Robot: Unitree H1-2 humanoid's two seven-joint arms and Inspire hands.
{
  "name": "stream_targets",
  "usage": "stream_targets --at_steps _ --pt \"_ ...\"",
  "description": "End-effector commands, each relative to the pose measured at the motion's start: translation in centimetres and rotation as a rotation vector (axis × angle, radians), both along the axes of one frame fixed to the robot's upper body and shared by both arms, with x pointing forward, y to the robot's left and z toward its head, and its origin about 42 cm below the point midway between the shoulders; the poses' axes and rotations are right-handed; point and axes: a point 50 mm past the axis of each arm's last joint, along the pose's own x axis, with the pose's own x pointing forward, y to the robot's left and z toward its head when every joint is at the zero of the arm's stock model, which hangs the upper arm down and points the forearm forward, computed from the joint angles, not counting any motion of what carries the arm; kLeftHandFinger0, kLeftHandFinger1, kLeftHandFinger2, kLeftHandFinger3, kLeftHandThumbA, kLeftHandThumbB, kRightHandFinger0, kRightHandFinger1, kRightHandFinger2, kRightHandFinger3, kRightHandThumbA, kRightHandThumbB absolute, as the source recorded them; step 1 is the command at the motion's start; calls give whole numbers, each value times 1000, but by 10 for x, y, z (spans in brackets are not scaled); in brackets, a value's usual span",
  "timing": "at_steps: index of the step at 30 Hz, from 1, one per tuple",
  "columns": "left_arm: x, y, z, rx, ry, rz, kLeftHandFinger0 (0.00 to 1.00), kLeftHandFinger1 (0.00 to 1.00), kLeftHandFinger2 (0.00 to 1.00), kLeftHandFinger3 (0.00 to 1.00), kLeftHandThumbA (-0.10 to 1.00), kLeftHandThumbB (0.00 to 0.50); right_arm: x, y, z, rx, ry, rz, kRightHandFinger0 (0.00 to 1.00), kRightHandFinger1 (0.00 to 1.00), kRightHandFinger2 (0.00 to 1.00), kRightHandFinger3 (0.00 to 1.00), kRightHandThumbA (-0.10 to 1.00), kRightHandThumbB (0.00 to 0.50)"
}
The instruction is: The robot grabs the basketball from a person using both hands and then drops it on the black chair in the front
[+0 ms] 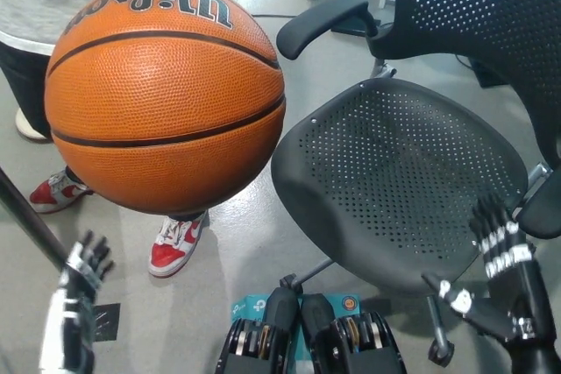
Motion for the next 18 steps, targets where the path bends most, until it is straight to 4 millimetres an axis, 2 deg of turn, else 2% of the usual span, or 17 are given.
stream_targets --at_steps 1,2,4,5,8,10,12,16,18 --pt "-4 13 38 -47 -122 39 1000 1000 1000 1000 1000 175 18 16 47 5 -122 102 1000 1000 1000 1000 1000 219" --pt "-4 14 41 -46 -125 40 1000 1000 1000 1000 1000 184 20 17 50 5 -128 109 1000 1000 1000 1000 1000 219" --pt "-2 22 63 -41 -184 57 1000 1000 1000 1000 1000 196 30 28 69 21 -147 120 1000 1000 1000 1000 1000 253" --pt "0 26 74 -37 -211 60 1000 1000 1000 1000 1000 220 36 32 76 25 -171 126 1000 1000 1000 1000 1000 243" --pt "8 32 98 -13 -258 73 1000 1000 1000 1000 1000 259 48 44 93 39 -193 141 1000 1000 1000 1000 1000 274" --pt "13 36 110 -10 -281 76 1000 1000 1000 1000 1000 228 56 54 102 48 -191 161 1000 1000 1000 1000 1000 304" --pt "19 39 121 -3 -297 75 1000 1000 1000 1000 1000 225 64 65 109 42 -165 182 1000 1000 1000 1000 1000 320" --pt "34 40 135 -21 -312 57 1000 1000 1000 1000 1000 250 88 83 115 4 -133 234 1000 1000 1000 1000 1000 351" --pt "43 38 140 -23 -314 42 1000 1000 1000 1000 1000 261 98 90 119 -17 -128 237 1000 1000 1000 1000 1000 350"
